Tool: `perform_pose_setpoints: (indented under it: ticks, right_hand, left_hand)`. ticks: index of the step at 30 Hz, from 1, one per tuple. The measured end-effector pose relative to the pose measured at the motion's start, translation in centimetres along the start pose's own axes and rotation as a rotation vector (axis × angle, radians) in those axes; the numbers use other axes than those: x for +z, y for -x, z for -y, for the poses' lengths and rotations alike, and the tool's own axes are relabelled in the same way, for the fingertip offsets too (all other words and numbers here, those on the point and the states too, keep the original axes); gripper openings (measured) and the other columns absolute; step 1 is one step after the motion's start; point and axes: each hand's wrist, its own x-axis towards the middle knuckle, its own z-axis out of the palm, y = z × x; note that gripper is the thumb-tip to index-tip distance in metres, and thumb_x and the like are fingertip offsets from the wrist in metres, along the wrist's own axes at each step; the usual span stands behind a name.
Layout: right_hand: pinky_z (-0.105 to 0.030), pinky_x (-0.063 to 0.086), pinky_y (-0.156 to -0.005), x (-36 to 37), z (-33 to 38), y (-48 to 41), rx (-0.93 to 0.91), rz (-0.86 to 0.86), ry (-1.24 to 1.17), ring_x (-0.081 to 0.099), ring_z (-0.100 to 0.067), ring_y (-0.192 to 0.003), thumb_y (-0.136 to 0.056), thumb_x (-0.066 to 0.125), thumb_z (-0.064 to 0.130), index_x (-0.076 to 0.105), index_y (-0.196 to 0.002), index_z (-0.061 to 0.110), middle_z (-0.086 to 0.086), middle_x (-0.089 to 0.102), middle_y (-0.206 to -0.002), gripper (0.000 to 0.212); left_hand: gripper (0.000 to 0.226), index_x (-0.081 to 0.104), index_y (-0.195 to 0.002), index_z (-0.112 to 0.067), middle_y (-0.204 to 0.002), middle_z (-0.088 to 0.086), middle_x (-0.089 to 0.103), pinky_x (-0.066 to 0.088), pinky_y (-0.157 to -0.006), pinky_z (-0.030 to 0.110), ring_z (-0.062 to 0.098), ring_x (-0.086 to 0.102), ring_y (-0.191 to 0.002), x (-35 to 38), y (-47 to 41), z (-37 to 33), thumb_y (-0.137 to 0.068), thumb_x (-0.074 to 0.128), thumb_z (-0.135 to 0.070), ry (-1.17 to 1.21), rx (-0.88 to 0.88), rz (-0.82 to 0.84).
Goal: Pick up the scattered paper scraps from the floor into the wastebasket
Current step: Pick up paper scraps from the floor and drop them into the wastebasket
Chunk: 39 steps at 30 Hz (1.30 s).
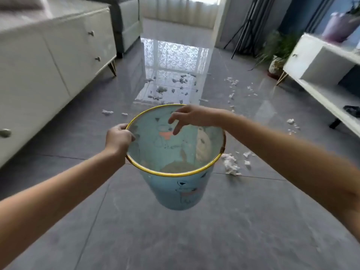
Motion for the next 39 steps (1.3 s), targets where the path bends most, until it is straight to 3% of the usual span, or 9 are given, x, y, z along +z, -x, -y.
perform_pose_setpoints:
  ticks: [2,6,9,13,17,21,26,30,39]
  right_hand:
    - [-0.008,0.045,-0.067,1.6,1.7,-3.5,-0.180,-0.117,0.076,0.064,0.000,-0.060,-0.094,0.052,0.016,0.065,-0.097,0.009,0.003,0.069,-0.056,0.015]
    - [-0.020,0.048,-0.075,3.6,1.5,-8.4,-0.369,-0.244,-0.005,0.061,-0.001,-0.076,-0.080,0.069,0.006,0.063,-0.105,0.009,0.000,0.067,-0.084,0.026]
    - [-0.024,0.053,-0.061,5.7,0.9,-12.1,-0.412,-0.264,-0.293,0.059,-0.006,-0.055,-0.084,0.066,0.009,0.065,-0.090,0.005,0.000,0.063,-0.061,0.007]
    - [-0.022,0.043,-0.042,6.8,-0.2,-17.3,-0.391,-0.308,-0.500,0.049,-0.010,-0.034,-0.094,0.052,0.022,0.063,-0.063,0.012,0.003,0.052,-0.036,0.035]
    - [-0.034,0.048,-0.081,7.4,-6.6,-22.0,-0.311,-0.325,-0.206,0.063,-0.022,-0.083,-0.095,0.043,0.032,0.065,-0.095,0.016,-0.005,0.069,-0.084,0.027]
    - [-0.040,0.022,-0.111,10.6,-19.2,-21.1,-0.022,-0.112,0.189,0.021,-0.028,-0.140,-0.096,0.038,0.038,0.032,-0.142,0.018,-0.013,0.030,-0.149,0.050]
    - [-0.044,-0.001,-0.116,10.8,-29.1,-19.8,0.255,-0.266,0.218,-0.008,-0.028,-0.145,-0.088,0.047,0.054,-0.002,-0.149,0.022,-0.010,-0.005,-0.158,0.084]
    - [-0.049,-0.004,-0.115,8.6,-30.2,-22.7,0.246,-0.213,0.275,-0.015,-0.028,-0.144,-0.077,0.057,0.063,-0.013,-0.147,0.027,-0.010,-0.019,-0.155,0.105]
    - [-0.048,0.001,-0.115,5.5,-29.7,-29.3,0.357,-0.243,0.155,-0.005,-0.028,-0.145,-0.093,0.038,0.052,-0.002,-0.148,0.029,-0.001,-0.009,-0.158,0.072]
  left_hand:
    - [0.036,0.066,-0.082,-0.011,-0.070,0.004,0.058,0.049,-0.078,0.038,0.026,0.056,-0.082,-2.3,-1.6,0.2,-0.073,0.045,0.017,-0.035,-0.008,-0.096]
    - [0.034,0.062,-0.095,-0.016,-0.073,0.000,0.059,0.052,-0.083,0.039,0.026,0.056,-0.083,-5.3,-2.9,2.6,-0.078,0.048,0.010,-0.094,0.003,-0.276]
    - [0.036,0.064,-0.098,-0.018,-0.083,0.006,0.063,0.050,-0.078,0.036,0.027,0.056,-0.083,-6.7,-2.9,5.1,-0.077,0.050,0.008,-0.120,-0.015,-0.445]
    - [0.036,0.060,-0.093,-0.018,-0.069,0.003,0.055,0.040,-0.071,0.030,0.023,0.047,-0.077,-7.7,-2.7,6.2,-0.076,0.048,0.011,-0.157,-0.089,-0.622]
    - [0.030,0.061,-0.082,-0.016,-0.064,-0.001,0.052,0.039,-0.069,0.029,0.023,0.049,-0.079,-7.2,-2.4,6.2,-0.078,0.046,0.009,-0.244,-0.137,-0.816]
    - [0.031,0.064,-0.091,-0.010,-0.077,0.008,0.059,0.040,-0.069,0.029,0.023,0.051,-0.080,-5.3,-2.0,6.7,-0.077,0.043,0.008,-0.271,-0.168,-0.966]
    - [0.025,0.054,-0.064,-0.011,-0.062,0.001,0.051,0.039,-0.068,0.028,0.023,0.051,-0.077,-3.4,-4.7,6.9,-0.075,0.040,0.005,-0.203,-0.220,-1.034]
    - [0.023,0.060,-0.074,-0.009,-0.076,0.006,0.059,0.041,-0.070,0.029,0.024,0.051,-0.078,-2.6,-8.6,7.2,-0.077,0.040,0.002,-0.154,-0.202,-1.034]
    - [0.028,0.058,-0.085,-0.018,-0.085,0.006,0.061,0.044,-0.070,0.033,0.029,0.052,-0.079,-3.6,-10.8,8.6,-0.074,0.042,0.002,-0.294,-0.096,-0.982]
